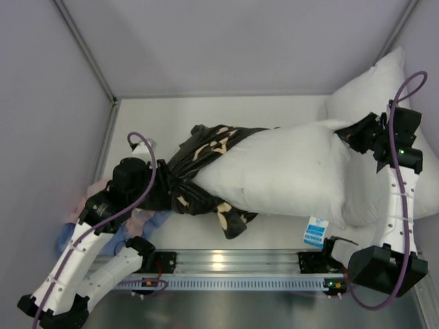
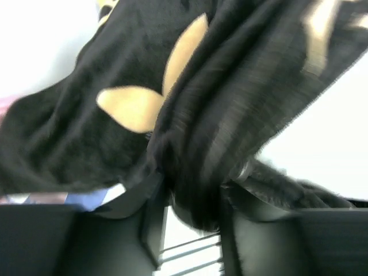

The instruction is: Remove the pillowcase from the pillow

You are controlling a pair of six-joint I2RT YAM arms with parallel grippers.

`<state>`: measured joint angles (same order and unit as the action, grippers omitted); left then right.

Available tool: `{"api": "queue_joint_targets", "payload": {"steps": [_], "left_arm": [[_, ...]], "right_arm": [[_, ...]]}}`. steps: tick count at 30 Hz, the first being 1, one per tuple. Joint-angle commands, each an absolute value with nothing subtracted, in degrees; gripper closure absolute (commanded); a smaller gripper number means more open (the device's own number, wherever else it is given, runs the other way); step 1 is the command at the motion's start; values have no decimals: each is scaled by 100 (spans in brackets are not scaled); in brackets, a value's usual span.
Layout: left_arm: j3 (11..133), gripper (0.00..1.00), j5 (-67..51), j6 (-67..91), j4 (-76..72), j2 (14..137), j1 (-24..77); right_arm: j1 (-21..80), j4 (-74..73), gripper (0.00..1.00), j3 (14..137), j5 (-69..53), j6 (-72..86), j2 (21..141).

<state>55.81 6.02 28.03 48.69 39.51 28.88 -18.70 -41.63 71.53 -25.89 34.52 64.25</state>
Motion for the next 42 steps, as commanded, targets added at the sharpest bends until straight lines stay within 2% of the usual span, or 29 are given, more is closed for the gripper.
{"api": "queue_joint_targets", "payload": {"steps": [1, 2, 4, 14, 22, 27, 31, 32, 35, 36, 37, 38, 40, 42], "left_arm": [[5634, 44, -197, 2497, 3684, 3805, 2733], [5703, 18, -341, 2444, 3622, 3997, 2733], [5992, 1, -640, 2190, 3446, 4218, 2742], [7645, 1, -537, 1670, 3305, 6587, 2733], [8884, 1, -667, 1091, 3305, 8654, 2742], [9053, 1, -870, 1055, 3445, 9061, 2760], [8614, 1, -292, 1020, 3445, 9061, 2909], [8457, 4, -203, 993, 3463, 9131, 2900], [8246, 38, -176, 949, 3577, 9228, 2909], [8192, 64, -167, 984, 3560, 9237, 2909], [8157, 86, -132, 1002, 3542, 9246, 2900], [8148, 100, -62, 1011, 3559, 9298, 2900], [8139, 100, 156, 1081, 3551, 9325, 2909], [8156, 100, 981, 1430, 3542, 9264, 2857]], "right_arm": [[-1856, -2364, 100, 7102, -1969, 3481, 6126], [-1489, -2373, 100, 7084, -1960, 3411, 6100], [-1136, -2382, 100, 7040, -2039, 3236, 6082], [868, -1644, 100, 6126, -3770, 2796, 6038], [1204, -1644, 100, 5748, -4166, 2566, 5845], [1213, -1670, 100, 5713, -4140, 2531, 5757], [1213, -1670, 100, 5827, -4140, 2566, 5713], [1213, -1679, 100, 5845, -4148, 2593, 5687], [1222, -1679, 100, 5932, -4122, 2637, 5564], [1213, -1679, 100, 5985, -4079, 2654, 5529], [1213, -1696, 100, 6003, -4061, 2672, 5494], [1204, -1696, 100, 6038, -4034, 2698, 5415], [1195, -1714, 100, 6134, -3947, 2759, 5344], [1178, -1784, 100, 6266, -3667, 2830, 5177]]}}
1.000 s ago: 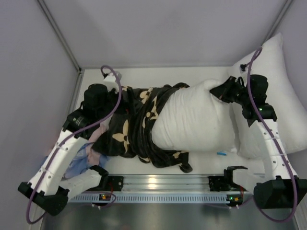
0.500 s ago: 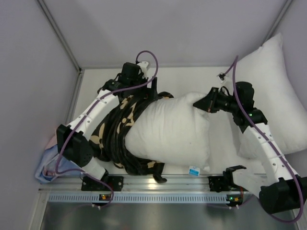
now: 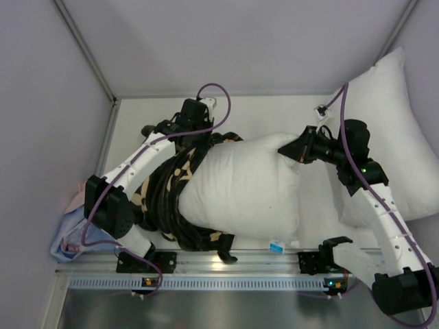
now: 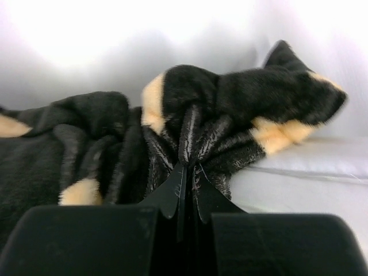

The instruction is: Remove the pillowcase from the pillow

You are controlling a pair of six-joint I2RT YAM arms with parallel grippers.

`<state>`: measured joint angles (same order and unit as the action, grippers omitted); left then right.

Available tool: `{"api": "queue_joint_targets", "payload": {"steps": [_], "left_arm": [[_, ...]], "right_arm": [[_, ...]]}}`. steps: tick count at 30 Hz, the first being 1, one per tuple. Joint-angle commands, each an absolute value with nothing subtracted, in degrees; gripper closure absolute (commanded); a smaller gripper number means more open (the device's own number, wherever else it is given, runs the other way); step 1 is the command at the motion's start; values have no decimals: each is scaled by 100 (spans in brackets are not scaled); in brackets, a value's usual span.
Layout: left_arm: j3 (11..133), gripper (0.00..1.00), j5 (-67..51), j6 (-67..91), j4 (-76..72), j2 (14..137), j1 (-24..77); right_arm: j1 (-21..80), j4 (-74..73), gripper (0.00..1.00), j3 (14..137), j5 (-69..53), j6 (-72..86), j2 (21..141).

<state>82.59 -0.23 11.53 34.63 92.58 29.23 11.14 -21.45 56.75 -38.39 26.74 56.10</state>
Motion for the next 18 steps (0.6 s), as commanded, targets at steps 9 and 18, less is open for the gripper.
{"api": "queue_joint_targets", "payload": {"steps": [9, 18], "left_arm": [[8059, 100, 2653, 2303, 3278, 7534, 1268], [8376, 100, 2725, 2101, 3638, 6223, 598]], "right_arm": [[1037, -2776, 100, 6960, -990, 2751, 4378], [923, -3568, 100, 7593, 1791, 2558, 4438]]}}
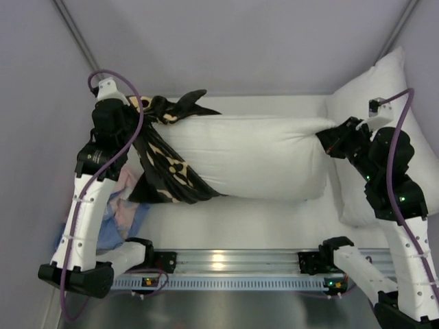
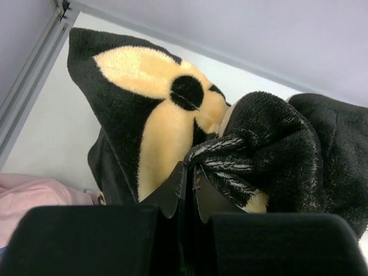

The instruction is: Remove the pillowcase from the pillow

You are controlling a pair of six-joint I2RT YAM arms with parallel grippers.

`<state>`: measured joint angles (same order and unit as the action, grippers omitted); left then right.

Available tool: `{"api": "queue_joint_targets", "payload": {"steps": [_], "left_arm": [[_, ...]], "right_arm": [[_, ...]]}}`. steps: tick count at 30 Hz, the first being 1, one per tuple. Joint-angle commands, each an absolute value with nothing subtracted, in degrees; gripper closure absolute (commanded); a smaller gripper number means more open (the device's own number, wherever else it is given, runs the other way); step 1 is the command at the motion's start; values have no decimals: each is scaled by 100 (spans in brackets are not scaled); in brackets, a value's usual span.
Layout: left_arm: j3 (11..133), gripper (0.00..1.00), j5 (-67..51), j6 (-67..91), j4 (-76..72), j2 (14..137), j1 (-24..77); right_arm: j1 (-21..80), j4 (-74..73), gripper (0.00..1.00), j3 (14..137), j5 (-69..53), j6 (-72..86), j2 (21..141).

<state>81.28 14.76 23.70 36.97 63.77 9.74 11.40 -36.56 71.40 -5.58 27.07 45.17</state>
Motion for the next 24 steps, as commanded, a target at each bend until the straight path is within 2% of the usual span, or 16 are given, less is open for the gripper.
{"api": "queue_joint_targets", "payload": {"steps": [1, 8, 15, 17, 20, 24], "left_arm": [[8393, 100, 2646, 2101, 3700, 6188, 598], [8236, 100, 2671, 2179, 3727, 6266, 589], [7867, 100, 2918, 2197, 3656, 6223, 484], [7814, 100, 2892, 2180, 3691, 6179, 326], [7726, 100, 2620, 2066, 3657, 6170, 202], [7980, 100, 893, 1645, 3630, 6714, 202]], "right_arm": [[888, -3629, 100, 7611, 1950, 2558, 4508], [475, -3727, 100, 7516, 1987, 2856, 4772], [-912, -3709, 100, 7119, 1477, 3006, 4904], [-1028, -3648, 100, 7084, 1144, 3067, 5009], [-1081, -3472, 100, 7031, 713, 3146, 5089], [-1055, -3138, 100, 6803, -367, 3138, 5247]]}}
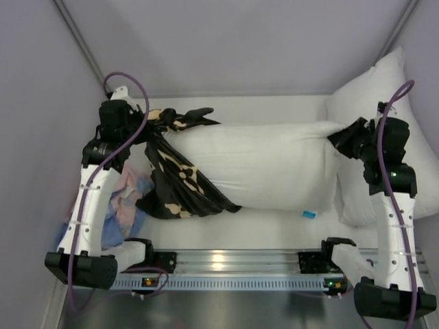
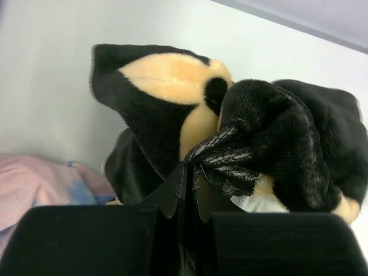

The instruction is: Remove the pillowcase from the pillow

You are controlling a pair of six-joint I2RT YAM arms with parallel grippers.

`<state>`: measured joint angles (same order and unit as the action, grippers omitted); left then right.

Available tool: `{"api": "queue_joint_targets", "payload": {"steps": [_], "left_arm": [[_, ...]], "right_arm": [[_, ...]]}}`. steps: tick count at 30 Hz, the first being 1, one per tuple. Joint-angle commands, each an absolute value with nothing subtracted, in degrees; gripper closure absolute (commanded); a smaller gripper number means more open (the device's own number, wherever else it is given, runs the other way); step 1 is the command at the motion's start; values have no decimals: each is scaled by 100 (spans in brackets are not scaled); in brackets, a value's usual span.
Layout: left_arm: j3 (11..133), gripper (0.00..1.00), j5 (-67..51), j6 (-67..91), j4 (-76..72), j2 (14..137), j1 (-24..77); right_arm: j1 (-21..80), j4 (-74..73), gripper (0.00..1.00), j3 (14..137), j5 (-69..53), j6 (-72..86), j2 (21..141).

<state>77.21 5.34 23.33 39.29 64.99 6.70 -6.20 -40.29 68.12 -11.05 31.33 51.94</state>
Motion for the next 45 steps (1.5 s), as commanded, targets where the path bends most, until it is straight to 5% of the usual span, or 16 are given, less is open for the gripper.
{"api": "queue_joint_targets", "payload": {"steps": [1, 2, 3, 5, 11, 20, 24, 37, 40, 43, 44, 45], "left_arm": [[8111, 97, -391, 1513, 3586, 6854, 220], [8182, 84, -883, 1486, 3603, 7169, 255], [8244, 40, -1210, 1485, 3604, 7294, 324], [8253, 1, -1004, 1389, 3612, 7418, 850], [7674, 1, 711, 1773, 3647, 6752, 2100], [5372, 2, -385, 2636, 3262, 5266, 2558], [4730, 3, -1124, 2847, 2612, 5361, 2619], [4201, 1, -177, 2839, 809, 6978, 3138], [4297, 15, 315, 2769, 668, 6953, 3129], [4411, 84, 939, 2733, 851, 6786, 3129], [4577, 100, 1158, 2777, 1027, 6611, 3129], [4657, 100, 1482, 2786, 1194, 6479, 3129]], "right_arm": [[-1020, -3085, 100, 6716, -613, 3129, 5378], [-985, -3076, 100, 6671, -650, 3103, 5440], [-915, -3067, 100, 6601, -650, 3076, 5527], [-896, -3024, 100, 6390, -484, 3015, 5546], [-905, -2980, 100, 6100, -27, 2874, 5511], [-905, -2637, 100, 5819, -413, 3041, 5625], [-905, -2575, 100, 5748, -536, 3102, 5625], [-905, -2593, 100, 5985, -1239, 3322, 5177], [-905, -2601, 100, 6012, -1222, 3305, 5063], [-905, -2645, 100, 6073, -1161, 3252, 5036], [-905, -2663, 100, 6099, -1151, 3243, 5036], [-905, -2672, 100, 6134, -1134, 3217, 5036]]}}
